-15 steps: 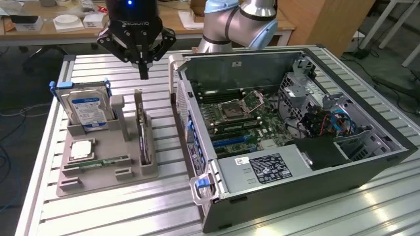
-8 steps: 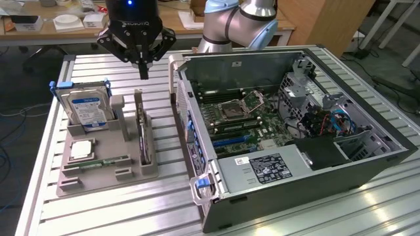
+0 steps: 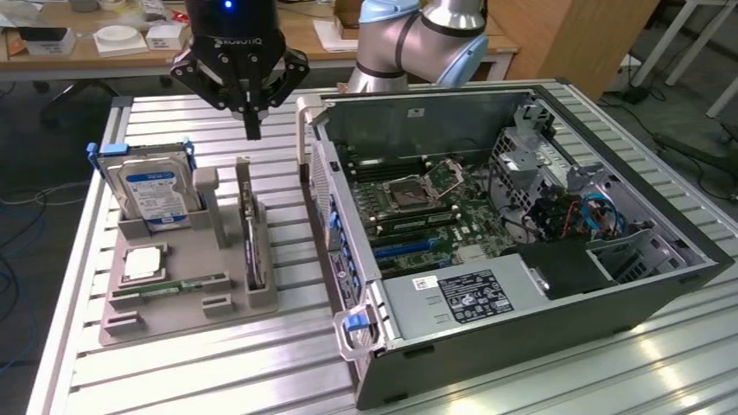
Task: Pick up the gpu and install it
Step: 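Reach for the gpu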
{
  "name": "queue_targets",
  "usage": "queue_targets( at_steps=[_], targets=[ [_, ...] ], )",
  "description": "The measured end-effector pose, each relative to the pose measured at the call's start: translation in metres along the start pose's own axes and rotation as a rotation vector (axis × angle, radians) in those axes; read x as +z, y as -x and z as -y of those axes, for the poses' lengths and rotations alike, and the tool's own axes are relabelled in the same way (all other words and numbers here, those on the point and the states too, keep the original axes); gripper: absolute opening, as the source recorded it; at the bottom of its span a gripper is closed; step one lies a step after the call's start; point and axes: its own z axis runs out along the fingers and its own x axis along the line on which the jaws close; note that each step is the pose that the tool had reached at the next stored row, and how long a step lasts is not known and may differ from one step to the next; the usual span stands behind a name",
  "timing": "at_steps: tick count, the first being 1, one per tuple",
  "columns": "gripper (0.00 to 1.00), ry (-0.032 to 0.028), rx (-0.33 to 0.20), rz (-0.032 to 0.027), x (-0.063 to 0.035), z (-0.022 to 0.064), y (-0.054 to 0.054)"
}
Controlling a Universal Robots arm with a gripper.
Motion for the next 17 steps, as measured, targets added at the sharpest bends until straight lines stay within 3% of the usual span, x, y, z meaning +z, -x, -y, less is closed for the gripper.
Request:
queue_targets(
  at_steps=[3,17],
  targets=[
    [0.1,-0.0001,0.0,0.0,0.0,0.0001,-0.001],
    [0.1,0.0,0.0,0.0,-0.0006,0.0019,-0.025]
  ],
)
